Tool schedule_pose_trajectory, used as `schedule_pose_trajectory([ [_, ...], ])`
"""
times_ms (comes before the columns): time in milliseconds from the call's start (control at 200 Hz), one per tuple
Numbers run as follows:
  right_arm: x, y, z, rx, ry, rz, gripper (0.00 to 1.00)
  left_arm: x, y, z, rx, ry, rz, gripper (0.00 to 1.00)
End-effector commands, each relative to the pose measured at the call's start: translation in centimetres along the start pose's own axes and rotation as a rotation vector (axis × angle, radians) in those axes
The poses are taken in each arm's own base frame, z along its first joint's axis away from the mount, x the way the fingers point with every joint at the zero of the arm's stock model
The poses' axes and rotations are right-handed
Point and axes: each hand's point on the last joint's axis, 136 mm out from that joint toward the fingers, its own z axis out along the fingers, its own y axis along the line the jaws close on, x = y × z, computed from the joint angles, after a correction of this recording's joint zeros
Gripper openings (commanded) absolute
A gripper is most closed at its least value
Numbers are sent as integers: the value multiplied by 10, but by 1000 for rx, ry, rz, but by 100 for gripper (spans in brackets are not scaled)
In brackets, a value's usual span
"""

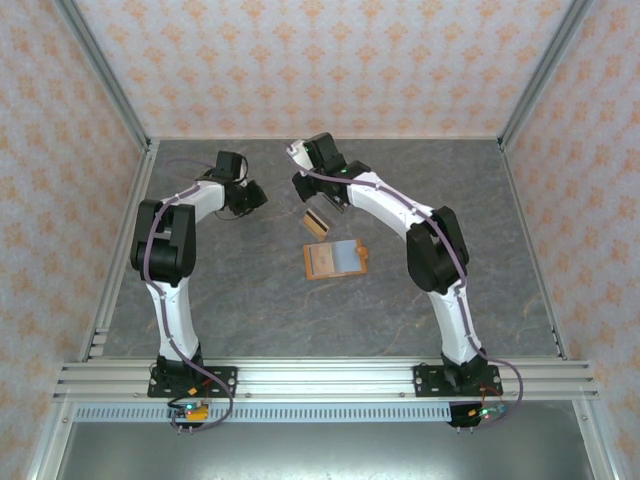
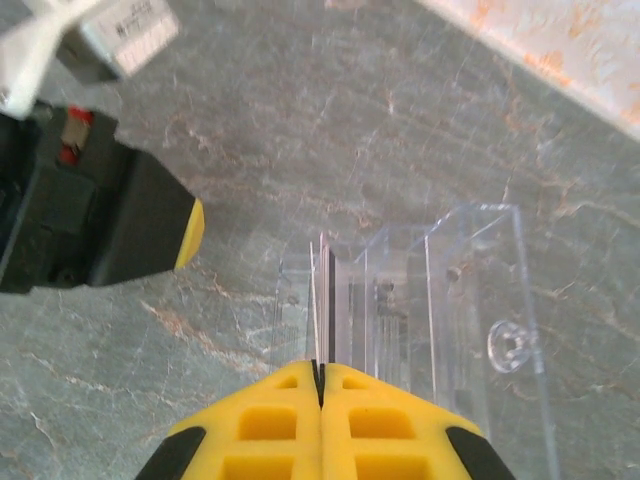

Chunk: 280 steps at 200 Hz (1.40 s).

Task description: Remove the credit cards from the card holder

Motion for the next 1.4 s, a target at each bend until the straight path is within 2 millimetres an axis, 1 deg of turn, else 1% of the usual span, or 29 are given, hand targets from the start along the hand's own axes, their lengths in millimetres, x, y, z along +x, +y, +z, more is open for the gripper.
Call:
schedule_pose_trajectory([
  [0,-30,-4,-22,38,-103,8,0,-4,0,-16,-6,-27,0,19],
  [140,-28,-11,-20,74,-105,13,0,-2,1,-19,-2,-30,-6,19],
  [310,-21,-17,-11,114,-101,27,0,2,1,-24,0,-30,-10,19],
  [445,-21,-23,-9,148,-130,41,0,5,2,-26,4,-27,-16,19],
  [671,-15,-20,1,131,-158,65,0,11,5,-29,5,-29,-32,19],
  [801,-12,-19,2,130,-192,75,0,15,5,-32,14,-30,-43,19],
  [891,-9,-20,4,134,-209,78,0,21,9,-30,12,-17,-55,19],
  [901,-9,-19,4,133,-211,79,0,18,4,-37,25,-33,-50,19],
  [916,-9,-19,4,133,-215,79,0,17,2,-39,30,-37,-51,19],
  [1141,-5,-20,6,146,-253,83,0,26,3,-48,41,-29,-83,19],
  [1286,-3,-22,6,157,-271,90,0,33,6,-52,30,-11,-110,23],
  [1396,-2,-21,6,155,-285,93,0,37,8,-56,16,-4,-124,29],
])
